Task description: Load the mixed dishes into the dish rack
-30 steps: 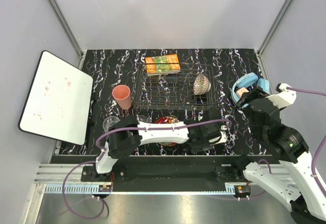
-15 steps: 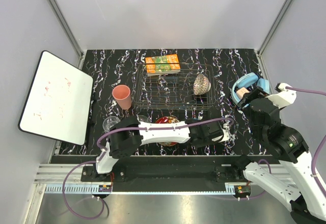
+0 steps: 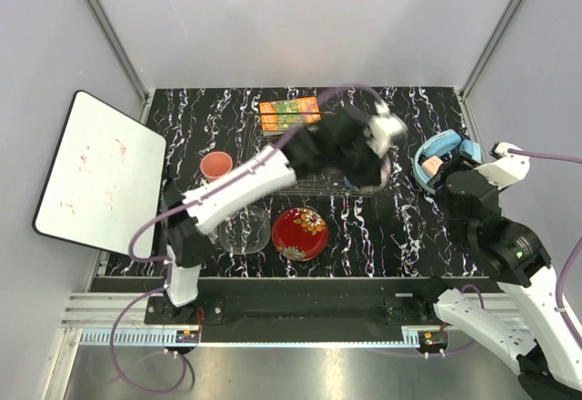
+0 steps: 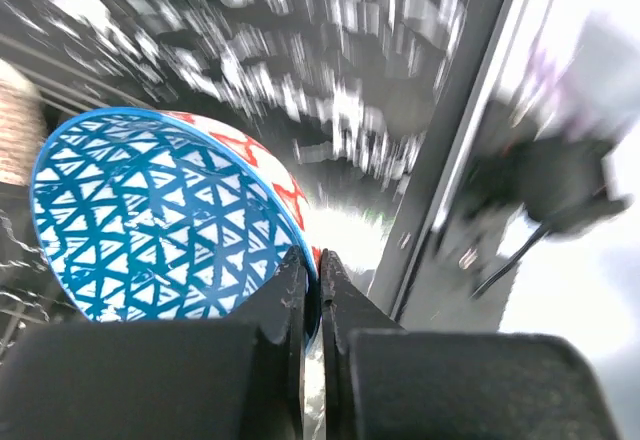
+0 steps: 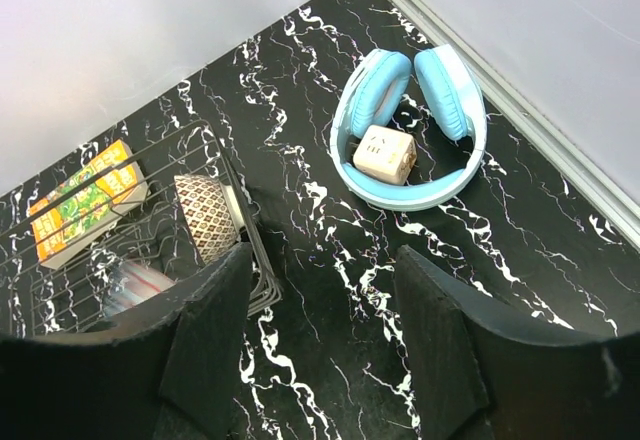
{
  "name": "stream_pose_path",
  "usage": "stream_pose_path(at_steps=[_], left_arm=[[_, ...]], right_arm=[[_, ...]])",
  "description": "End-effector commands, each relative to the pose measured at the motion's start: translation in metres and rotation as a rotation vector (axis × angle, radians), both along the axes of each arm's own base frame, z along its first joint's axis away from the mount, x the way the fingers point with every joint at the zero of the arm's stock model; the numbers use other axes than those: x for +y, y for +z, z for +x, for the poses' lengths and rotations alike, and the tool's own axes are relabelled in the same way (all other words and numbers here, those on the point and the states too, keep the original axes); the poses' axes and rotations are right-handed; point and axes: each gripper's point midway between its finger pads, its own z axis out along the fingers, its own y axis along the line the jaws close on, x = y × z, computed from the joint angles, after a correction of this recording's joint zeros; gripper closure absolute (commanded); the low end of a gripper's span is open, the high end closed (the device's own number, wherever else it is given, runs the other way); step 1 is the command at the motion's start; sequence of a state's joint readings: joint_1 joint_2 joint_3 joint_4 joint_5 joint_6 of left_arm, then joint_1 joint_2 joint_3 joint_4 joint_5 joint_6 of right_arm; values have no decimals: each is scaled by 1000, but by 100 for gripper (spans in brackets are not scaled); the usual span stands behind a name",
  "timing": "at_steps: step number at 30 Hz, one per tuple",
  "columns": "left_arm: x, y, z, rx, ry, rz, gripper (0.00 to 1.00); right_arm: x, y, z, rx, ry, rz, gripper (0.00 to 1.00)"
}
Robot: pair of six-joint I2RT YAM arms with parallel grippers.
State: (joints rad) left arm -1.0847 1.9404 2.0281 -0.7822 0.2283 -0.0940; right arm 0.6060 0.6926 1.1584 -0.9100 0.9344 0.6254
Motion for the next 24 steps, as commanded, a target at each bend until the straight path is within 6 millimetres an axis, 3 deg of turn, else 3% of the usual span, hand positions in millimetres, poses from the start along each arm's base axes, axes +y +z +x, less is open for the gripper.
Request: stream_pose_path(at_steps=[1, 5, 8, 10, 12, 13, 14, 16, 24], left_arm=[[22, 93, 42, 231, 25, -341, 100], [22, 115, 65, 445, 22, -514, 100], [18, 113, 74, 492, 4, -554, 100], [14, 99, 79, 528, 18, -558, 100], [8, 104, 81, 584, 14, -621, 100], [6, 92, 81, 681, 54, -613, 100], [1, 96, 85, 670, 32, -661, 100], [-2, 84, 86, 754, 56, -667, 100], [-6, 55, 102, 814, 118, -696, 100]], right_arm=[[-1, 14, 6, -29, -26, -5, 35], [6, 5, 12, -5, -19, 0, 36], [11, -1, 17, 11, -17, 5, 36], [12, -4, 19, 19, -16, 1, 36], [14, -7, 21, 28, -12, -7, 36], [15, -7, 22, 27, -11, -9, 36], [14, -7, 22, 27, -15, -12, 36], [15, -7, 22, 28, -10, -16, 36], [12, -6, 17, 11, -3, -9, 36]])
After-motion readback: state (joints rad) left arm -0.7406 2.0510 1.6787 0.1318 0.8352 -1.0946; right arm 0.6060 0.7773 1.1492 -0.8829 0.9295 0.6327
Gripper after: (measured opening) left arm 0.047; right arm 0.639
